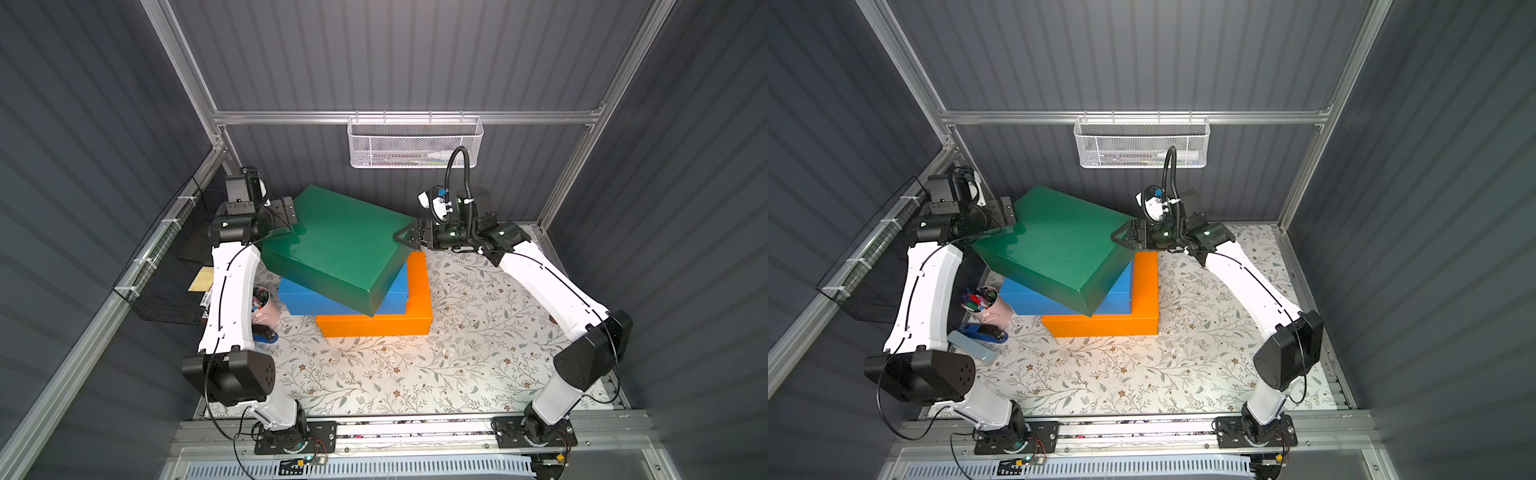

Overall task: Stack the shoeboxes
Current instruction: Adjust the shoebox.

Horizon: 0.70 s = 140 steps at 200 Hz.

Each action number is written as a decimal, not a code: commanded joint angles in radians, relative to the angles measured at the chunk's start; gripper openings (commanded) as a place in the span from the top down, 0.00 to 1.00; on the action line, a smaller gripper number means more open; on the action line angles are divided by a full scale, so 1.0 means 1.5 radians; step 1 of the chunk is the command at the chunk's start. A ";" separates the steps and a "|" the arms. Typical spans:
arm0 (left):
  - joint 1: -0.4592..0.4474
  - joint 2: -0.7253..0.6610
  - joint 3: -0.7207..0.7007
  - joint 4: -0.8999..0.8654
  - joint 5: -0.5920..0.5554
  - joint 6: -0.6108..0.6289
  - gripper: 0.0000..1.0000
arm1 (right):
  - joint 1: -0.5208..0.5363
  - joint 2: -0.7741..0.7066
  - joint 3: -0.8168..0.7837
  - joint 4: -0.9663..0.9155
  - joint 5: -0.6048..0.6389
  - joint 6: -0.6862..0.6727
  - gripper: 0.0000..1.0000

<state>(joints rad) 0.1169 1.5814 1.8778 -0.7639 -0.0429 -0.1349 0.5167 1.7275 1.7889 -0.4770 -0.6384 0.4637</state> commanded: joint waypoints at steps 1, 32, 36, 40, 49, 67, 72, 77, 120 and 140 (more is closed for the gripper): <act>-0.001 -0.028 -0.037 -0.060 0.061 -0.001 0.00 | -0.004 0.019 0.022 0.006 -0.011 -0.007 0.01; -0.002 -0.055 -0.053 -0.073 0.085 -0.010 0.00 | -0.012 0.035 0.040 0.010 -0.020 -0.006 0.01; -0.001 -0.058 -0.055 -0.074 0.089 -0.010 0.00 | -0.013 0.038 0.044 0.010 -0.022 -0.005 0.01; -0.001 -0.061 -0.058 -0.074 0.093 -0.011 0.00 | -0.015 0.039 0.047 0.010 -0.022 -0.005 0.01; -0.001 -0.068 -0.064 -0.075 0.104 -0.013 0.00 | -0.018 0.045 0.053 0.012 -0.023 -0.005 0.01; -0.001 -0.083 -0.080 -0.076 0.130 -0.019 0.00 | -0.024 0.056 0.067 0.012 -0.030 -0.002 0.01; -0.001 -0.088 -0.085 -0.075 0.138 -0.022 0.00 | -0.024 0.059 0.070 0.012 -0.033 -0.002 0.01; -0.001 -0.095 -0.090 -0.075 0.143 -0.023 0.00 | -0.025 0.063 0.075 0.012 -0.036 -0.001 0.01; -0.002 -0.146 -0.126 -0.074 0.178 -0.043 0.00 | -0.026 0.094 0.104 0.012 -0.055 0.007 0.01; -0.001 -0.166 -0.134 -0.078 0.171 -0.048 0.00 | -0.026 0.108 0.113 0.012 -0.063 0.014 0.01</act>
<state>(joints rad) 0.1169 1.3655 1.7027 -0.8173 0.1661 -0.1688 0.4728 1.8614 1.9297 -0.4625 -0.6868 0.4713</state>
